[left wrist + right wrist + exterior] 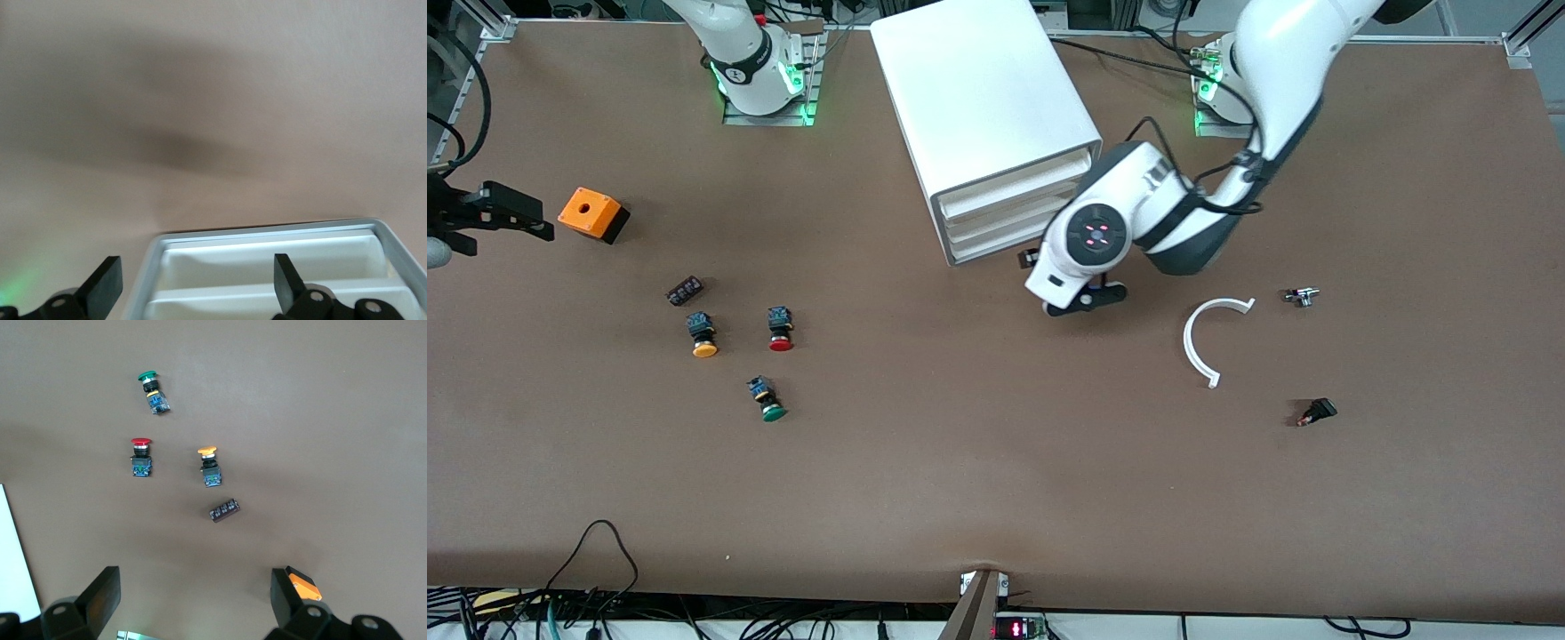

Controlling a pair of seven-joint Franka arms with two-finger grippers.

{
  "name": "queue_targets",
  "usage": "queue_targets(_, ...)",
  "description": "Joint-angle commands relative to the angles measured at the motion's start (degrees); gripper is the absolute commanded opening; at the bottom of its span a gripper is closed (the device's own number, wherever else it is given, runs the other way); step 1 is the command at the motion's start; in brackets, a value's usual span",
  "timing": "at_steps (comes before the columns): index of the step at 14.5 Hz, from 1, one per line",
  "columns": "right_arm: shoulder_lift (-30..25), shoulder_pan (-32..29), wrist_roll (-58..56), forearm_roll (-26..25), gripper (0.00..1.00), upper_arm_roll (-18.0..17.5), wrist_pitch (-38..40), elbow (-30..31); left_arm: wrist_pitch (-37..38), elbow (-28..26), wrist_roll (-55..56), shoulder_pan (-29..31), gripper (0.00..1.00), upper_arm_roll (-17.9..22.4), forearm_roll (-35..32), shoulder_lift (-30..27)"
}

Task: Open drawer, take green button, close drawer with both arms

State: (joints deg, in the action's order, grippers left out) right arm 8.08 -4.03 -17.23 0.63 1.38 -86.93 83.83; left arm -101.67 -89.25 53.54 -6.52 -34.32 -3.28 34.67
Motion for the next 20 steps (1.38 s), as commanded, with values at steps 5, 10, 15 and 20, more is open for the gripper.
queue_targets(5, -1.7, -0.5, -4.4, -1.2, 1.0, -1.4, 1.2, -0.4, 20.0, 11.8, -20.6, 9.7, 1.0, -0.3, -7.0, -3.1)
queue_targets(10, -10.0, -0.5, -4.7, -1.5, 1.0, -1.4, -6.5, 11.3, 19.7, 12.3, -35.8, 17.8, 1.0, 1.1, -7.2, -9.5)
queue_targets(15, -9.2, -0.3, -4.4, -0.9, 1.0, -1.3, -4.3, 9.2, 16.9, 10.3, -50.0, 11.2, 1.0, 15.1, -6.9, -17.2)
queue_targets(20, -9.0, 0.1, -4.1, -0.7, 1.0, -1.5, -2.5, 9.0, 3.7, -4.0, -59.3, 3.7, 1.0, 32.6, 2.3, -29.1)
